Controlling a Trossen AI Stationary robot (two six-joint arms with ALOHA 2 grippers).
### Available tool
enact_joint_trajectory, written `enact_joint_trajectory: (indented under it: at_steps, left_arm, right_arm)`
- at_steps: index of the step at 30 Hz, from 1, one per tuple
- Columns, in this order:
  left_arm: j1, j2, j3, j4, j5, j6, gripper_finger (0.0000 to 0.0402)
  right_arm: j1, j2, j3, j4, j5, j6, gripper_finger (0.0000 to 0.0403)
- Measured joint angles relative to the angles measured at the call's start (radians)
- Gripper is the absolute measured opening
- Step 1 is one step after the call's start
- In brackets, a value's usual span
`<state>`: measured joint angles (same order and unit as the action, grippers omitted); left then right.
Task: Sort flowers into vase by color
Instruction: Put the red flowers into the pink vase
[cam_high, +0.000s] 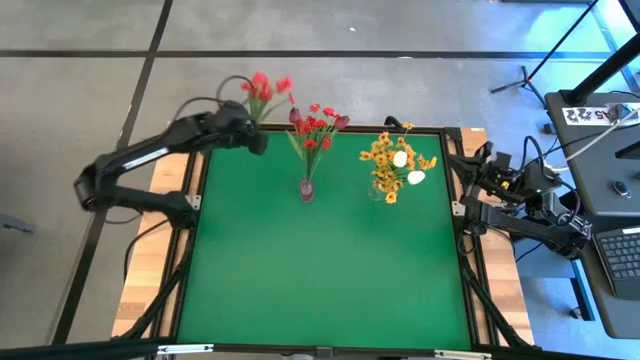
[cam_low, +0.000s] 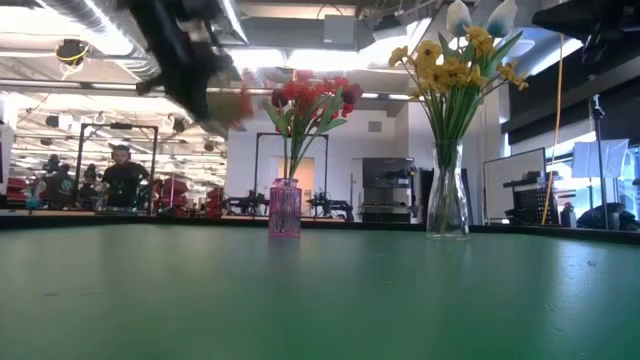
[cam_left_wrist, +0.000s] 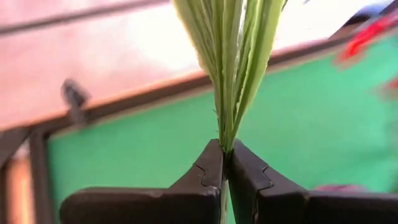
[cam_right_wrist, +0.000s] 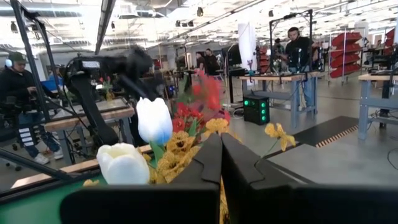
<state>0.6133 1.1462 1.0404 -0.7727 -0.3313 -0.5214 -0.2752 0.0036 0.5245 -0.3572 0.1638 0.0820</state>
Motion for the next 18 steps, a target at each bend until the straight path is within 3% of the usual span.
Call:
enact_joint_trajectory:
  at_steps: [8,14,18]
  left_arm:
    - [-0.159,-0.215,0.002,0.278,0.047,0.044,0.0004]
    - [-0.336,-0.217,-0.001,0.469,0.061,0.144,0.0003]
    - [-0.428,-0.199,-0.071,0.638,0.054,0.205,0.0003]
  right_arm:
    - [0.000,0.000,0.000,-0.005,0.000,0.021,0.0003]
    - [0.000,0.000,0.000,-0.005,0.001,0.021,0.0003]
    - [0.000,0.000,0.000,-0.021,0.000,0.042,0.0003]
